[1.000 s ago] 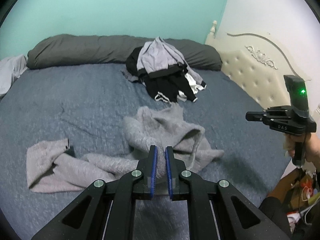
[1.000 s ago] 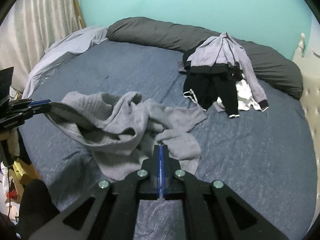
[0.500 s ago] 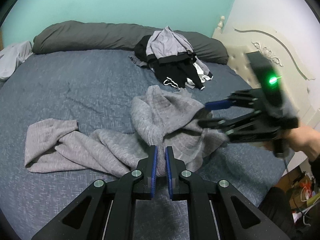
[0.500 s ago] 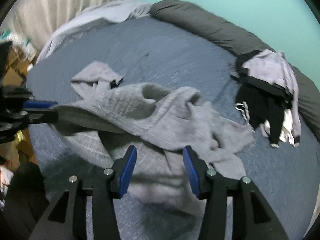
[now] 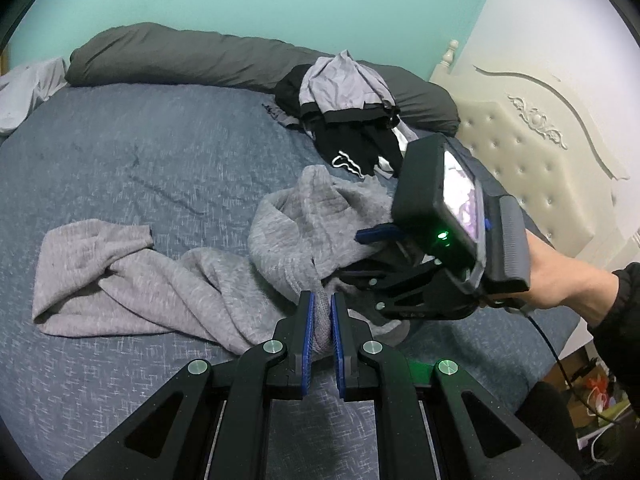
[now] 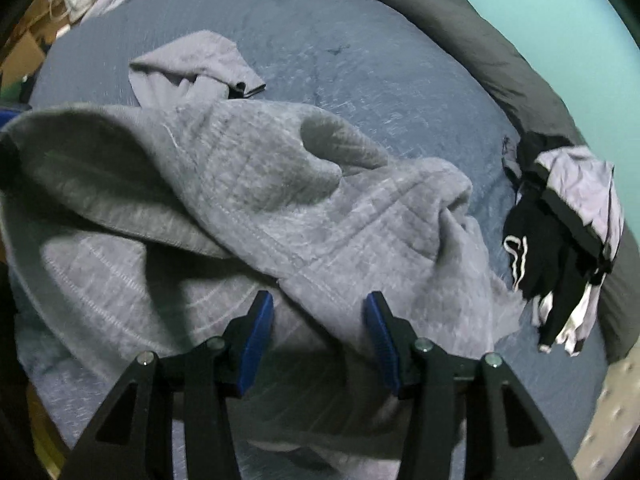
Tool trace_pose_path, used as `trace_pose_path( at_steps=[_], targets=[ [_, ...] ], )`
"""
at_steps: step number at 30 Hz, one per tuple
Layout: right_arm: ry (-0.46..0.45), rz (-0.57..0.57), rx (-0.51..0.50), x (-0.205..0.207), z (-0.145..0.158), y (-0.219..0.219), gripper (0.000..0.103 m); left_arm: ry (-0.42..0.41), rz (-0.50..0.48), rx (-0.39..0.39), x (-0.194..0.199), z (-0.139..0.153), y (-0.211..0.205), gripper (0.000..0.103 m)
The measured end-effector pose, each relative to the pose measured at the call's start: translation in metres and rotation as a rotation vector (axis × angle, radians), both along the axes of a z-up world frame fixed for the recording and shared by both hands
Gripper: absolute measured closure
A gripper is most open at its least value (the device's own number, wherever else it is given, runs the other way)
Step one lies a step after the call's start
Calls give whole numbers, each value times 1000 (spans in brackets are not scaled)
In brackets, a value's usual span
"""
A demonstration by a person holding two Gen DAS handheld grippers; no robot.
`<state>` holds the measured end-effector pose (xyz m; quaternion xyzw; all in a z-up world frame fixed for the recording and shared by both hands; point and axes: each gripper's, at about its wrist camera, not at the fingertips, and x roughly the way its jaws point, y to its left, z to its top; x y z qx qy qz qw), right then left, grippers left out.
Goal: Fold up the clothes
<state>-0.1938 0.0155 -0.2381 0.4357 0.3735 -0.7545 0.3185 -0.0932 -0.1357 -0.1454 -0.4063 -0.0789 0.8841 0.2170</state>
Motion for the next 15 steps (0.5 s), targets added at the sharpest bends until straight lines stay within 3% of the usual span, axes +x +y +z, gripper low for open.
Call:
trace_pose_path(
  at_steps=[6, 7, 9, 10, 15],
  targets=[
    [-4, 1, -2, -9, -10, -11, 56, 2, -1, 15, 0, 1, -1, 94],
    [-3, -2, -9, -11, -9, -12, 62, 2, -1, 15, 0, 1, -1, 94],
    [3, -8, -22, -12, -6, -10, 85, 0, 0, 13, -1, 1, 0, 94],
    [2, -17, -39, -12, -3, -9, 91, -1, 1, 13, -1, 2, 0, 94],
    [47, -69, -124, -12, 28, 6, 96, -2, 22, 7, -1, 3, 0, 94]
  ],
)
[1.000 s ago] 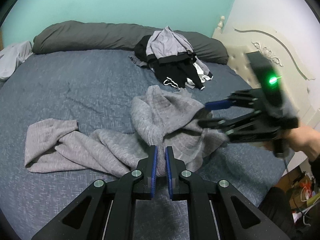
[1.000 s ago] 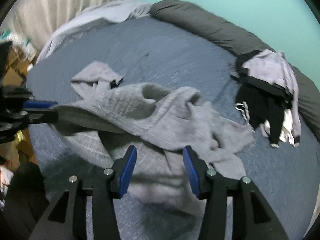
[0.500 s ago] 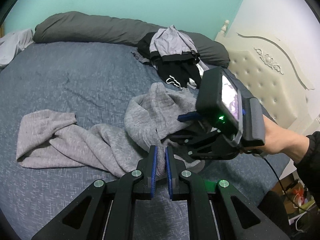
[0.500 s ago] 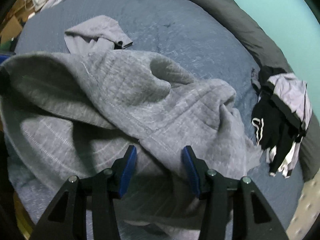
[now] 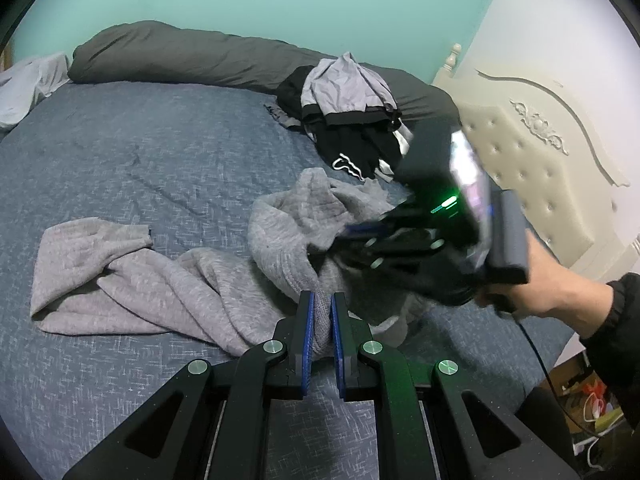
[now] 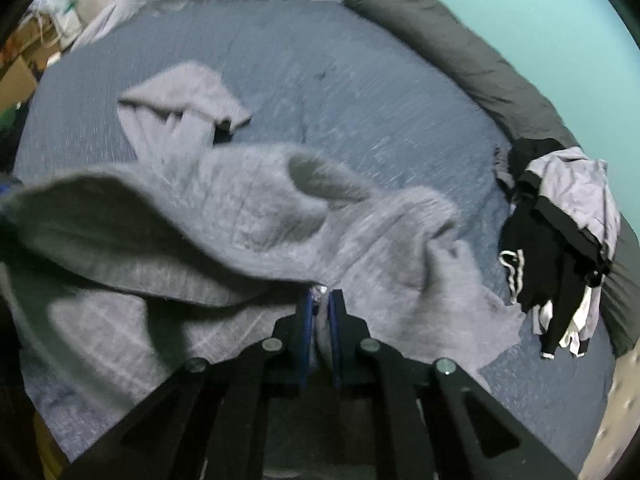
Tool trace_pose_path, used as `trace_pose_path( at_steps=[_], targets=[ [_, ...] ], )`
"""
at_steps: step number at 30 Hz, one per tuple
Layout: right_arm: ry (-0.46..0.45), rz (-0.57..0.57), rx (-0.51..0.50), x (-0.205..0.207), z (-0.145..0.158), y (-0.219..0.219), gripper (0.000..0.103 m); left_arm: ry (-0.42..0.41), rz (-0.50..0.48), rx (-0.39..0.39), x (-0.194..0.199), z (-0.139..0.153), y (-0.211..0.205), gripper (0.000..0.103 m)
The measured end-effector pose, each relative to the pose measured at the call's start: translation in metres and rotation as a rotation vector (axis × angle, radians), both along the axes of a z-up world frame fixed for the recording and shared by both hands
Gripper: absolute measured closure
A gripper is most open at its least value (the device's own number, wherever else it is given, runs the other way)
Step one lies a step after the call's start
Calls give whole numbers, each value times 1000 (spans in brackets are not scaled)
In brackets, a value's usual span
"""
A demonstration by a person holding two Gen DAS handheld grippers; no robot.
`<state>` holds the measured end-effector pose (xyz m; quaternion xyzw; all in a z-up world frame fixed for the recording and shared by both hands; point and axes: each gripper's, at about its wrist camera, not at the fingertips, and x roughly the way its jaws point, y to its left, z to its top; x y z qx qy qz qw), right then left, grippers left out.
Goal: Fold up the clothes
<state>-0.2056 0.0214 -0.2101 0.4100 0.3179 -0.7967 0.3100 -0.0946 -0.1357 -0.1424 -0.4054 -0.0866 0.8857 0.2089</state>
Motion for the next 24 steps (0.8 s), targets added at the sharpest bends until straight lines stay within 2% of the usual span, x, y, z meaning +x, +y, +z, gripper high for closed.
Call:
trace_pose_path(
  at_steps=[7, 10, 16, 18, 23, 24],
  targets=[
    [88, -134, -124, -7, 66, 48, 97, 16, 4, -55, 1, 8, 9, 93],
    [108, -158, -157, -7, 90, 65, 97, 8, -5, -77, -1, 9, 17, 92],
    [150, -208, -205, 5, 139, 94, 97, 15, -59, -188, 2, 4, 50, 87],
    [160, -219, -216, 9, 152, 101, 98, 13, -67, -200, 2, 3, 59, 80],
    [168, -241, -244, 25, 179, 117, 102, 10, -49, -165, 4, 8, 71, 76],
    [170, -241, -245, 27, 181, 119, 102, 10, -45, -157, 4, 9, 74, 71]
  ],
)
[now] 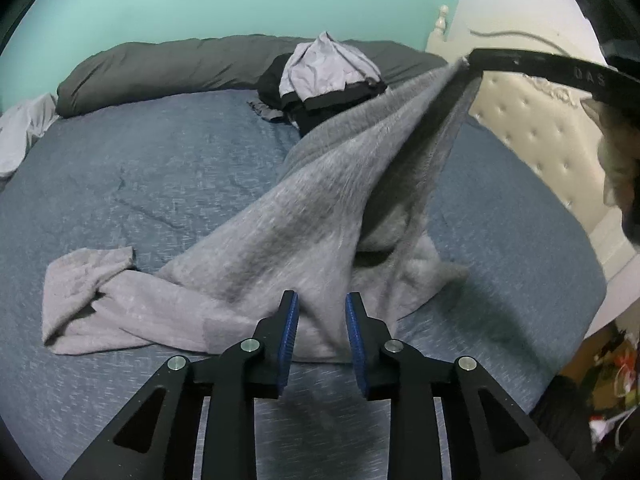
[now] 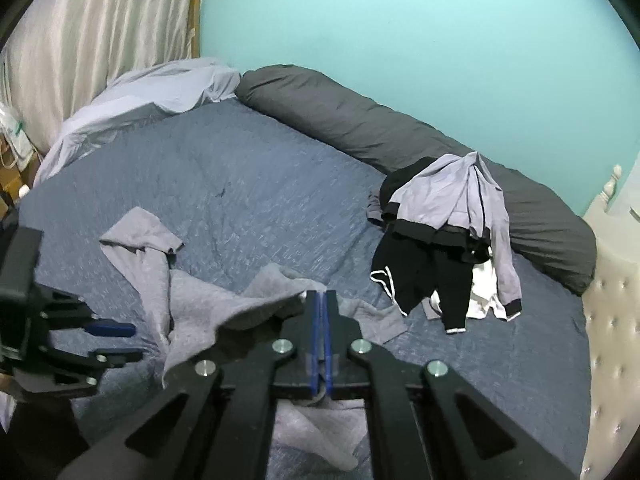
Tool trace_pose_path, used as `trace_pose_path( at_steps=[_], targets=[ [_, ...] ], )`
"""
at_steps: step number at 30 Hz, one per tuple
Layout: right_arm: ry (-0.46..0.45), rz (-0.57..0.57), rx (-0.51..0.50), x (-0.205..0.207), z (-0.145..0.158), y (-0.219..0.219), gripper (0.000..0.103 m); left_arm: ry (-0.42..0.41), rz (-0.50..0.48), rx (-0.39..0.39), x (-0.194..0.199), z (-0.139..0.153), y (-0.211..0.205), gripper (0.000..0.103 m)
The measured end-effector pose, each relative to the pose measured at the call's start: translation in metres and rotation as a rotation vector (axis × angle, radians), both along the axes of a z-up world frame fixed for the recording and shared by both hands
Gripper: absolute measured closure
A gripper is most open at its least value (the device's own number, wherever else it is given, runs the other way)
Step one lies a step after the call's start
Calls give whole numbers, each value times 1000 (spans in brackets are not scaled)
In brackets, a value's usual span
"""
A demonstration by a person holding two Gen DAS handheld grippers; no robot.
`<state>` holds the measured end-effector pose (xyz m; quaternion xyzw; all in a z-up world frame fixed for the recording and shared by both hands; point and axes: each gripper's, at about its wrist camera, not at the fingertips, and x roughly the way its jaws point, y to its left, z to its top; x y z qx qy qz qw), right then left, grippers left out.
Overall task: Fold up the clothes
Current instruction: 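Lift the sweatshirt with both grippers, pulling it apart between them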
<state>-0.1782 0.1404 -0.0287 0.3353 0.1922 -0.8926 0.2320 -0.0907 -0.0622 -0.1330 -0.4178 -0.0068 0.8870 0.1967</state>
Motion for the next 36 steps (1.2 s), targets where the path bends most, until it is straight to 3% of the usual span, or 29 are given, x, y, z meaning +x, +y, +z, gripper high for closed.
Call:
trace_pose_path(
  at_steps=[3, 15, 19, 21, 22, 24, 25, 31, 36],
  targets=[
    [0, 1, 2, 6, 1, 3, 102, 12, -11, -1, 2, 3, 14, 55],
    [-30, -10, -55, 6, -11, 10, 102, -6, 15, -102, -23, -30, 37, 55],
    [-38, -9, -63, 4, -14, 12, 102, -4, 27, -170, -35, -48, 44, 55],
    [-42, -6, -58, 3, -17, 14, 102, -8, 48, -152, -41, -53, 39, 55],
    [-47, -7, -58, 2, -19, 15, 102, -6, 59, -136, -43, -54, 35, 58],
    [-60, -10, -61, -1, -25, 18, 102, -8, 71, -94, -45, -52, 25, 92],
    [-73, -12, -66, -3, -30, 20, 102, -9, 72, -87, -45, -52, 22, 97],
    [-152, -41, -70, -10, -69, 28, 102, 31, 78, -37, -36, -33, -2, 98],
    [-261, -87, -145, -21, -108, 43, 101, 68, 96, -36, -27, -11, -24, 98]
  ],
)
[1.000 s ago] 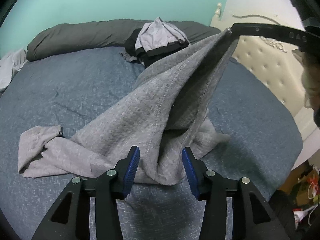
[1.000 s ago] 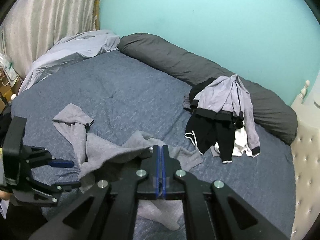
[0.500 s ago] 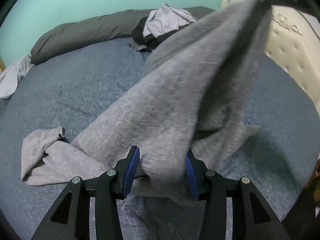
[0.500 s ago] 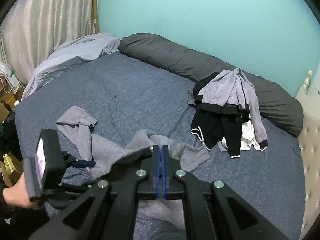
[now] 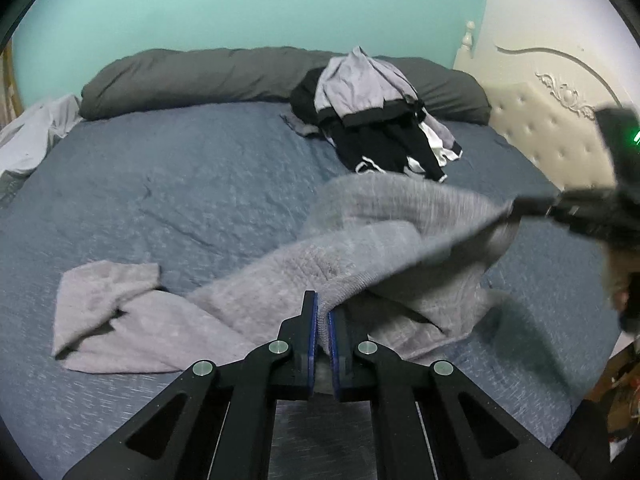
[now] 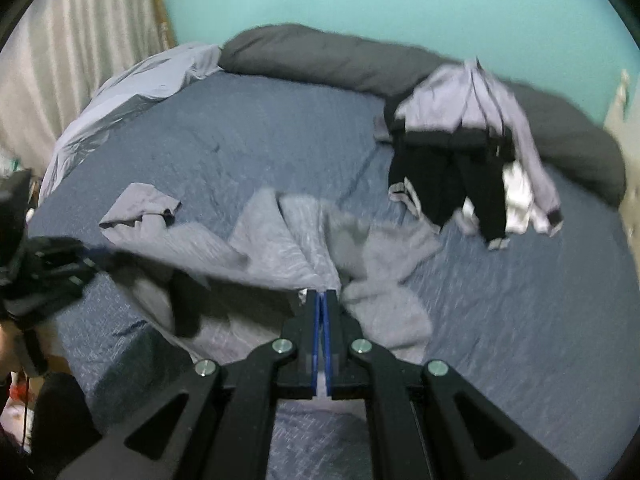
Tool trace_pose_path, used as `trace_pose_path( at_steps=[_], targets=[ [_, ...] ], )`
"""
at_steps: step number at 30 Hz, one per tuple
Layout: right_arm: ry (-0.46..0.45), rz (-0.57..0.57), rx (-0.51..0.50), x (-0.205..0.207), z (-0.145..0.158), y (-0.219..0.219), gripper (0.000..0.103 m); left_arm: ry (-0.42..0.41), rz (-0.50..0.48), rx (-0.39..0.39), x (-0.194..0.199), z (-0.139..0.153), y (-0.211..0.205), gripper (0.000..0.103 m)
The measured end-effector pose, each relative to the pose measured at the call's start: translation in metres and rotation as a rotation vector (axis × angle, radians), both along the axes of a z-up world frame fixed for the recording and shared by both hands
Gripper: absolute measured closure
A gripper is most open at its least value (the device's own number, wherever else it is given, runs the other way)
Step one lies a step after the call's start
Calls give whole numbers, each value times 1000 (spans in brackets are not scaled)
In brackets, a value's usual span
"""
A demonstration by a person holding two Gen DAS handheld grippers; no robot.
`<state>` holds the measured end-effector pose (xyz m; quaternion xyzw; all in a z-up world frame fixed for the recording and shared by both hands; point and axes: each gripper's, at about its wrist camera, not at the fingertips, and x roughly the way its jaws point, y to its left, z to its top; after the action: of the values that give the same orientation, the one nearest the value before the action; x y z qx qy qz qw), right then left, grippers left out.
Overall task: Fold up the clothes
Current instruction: 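Lift the sweatshirt with both grippers, pulling it apart between them, then raise the sweatshirt high with both grippers, holding it stretched open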
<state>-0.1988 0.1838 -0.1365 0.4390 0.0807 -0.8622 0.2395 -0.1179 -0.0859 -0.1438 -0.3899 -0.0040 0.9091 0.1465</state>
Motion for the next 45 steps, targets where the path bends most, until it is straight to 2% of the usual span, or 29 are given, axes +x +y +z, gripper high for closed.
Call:
trace_pose_path(
  at_steps=[4, 6, 7, 9, 10, 12, 16, 22, 26, 28, 29, 30, 31, 33, 36, 39, 45],
  targets=[
    [-79, 26, -72, -1, -23, 0, 100, 11, 2, -15, 0, 5, -1, 98],
    [-102, 51, -72, 4, -32, -5, 97, 11, -1, -23, 0, 6, 0, 98],
    [-93, 63, -67, 7, -35, -7, 93, 11, -2, -22, 0, 5, 1, 98],
    [-84, 90, -79, 14, -38, -10, 63, 9, -4, -20, 0, 4, 1, 98],
    [-85, 95, -80, 16, -39, -10, 58, 6, -4, -13, 0, 3, 1, 98],
    [-87, 102, -76, 19, -43, -11, 53, 5, -2, -3, 2, 4, -1, 98],
    [-78, 91, 9, 21, -55, -14, 49, 12, -9, -8, 5, 4, 0, 98],
    [-14, 62, 75, 18, -58, -20, 49, 18, -11, -2, 7, 6, -1, 98],
    [33, 49, 77, 14, -56, -27, 50, 21, -21, -10, 10, 7, 3, 98],
    [42, 48, 88, 12, -54, -31, 68, 24, -27, -17, 12, 7, 5, 98],
    [45, 47, 97, 11, -52, -32, 83, 27, -26, -20, 13, 9, 5, 98],
    [48, 45, 106, 10, -51, -33, 92, 31, -26, -23, 14, 11, 6, 98],
    [52, 43, 115, 8, -49, -35, 94, 39, -23, -27, 15, 15, 5, 98],
    [84, 25, 130, 9, -39, -32, 96, 56, -17, -34, 16, 24, 3, 98],
    [161, -16, 91, 12, -1, -19, 96, 97, -18, -56, 18, 53, 3, 98],
    [249, -38, 39, 19, 59, -10, 96, 146, -22, -81, 20, 88, 3, 98],
    [399, -59, -35, 39, 179, 3, 96, 284, 6, 24, 32, 212, -8, 99]
  ],
)
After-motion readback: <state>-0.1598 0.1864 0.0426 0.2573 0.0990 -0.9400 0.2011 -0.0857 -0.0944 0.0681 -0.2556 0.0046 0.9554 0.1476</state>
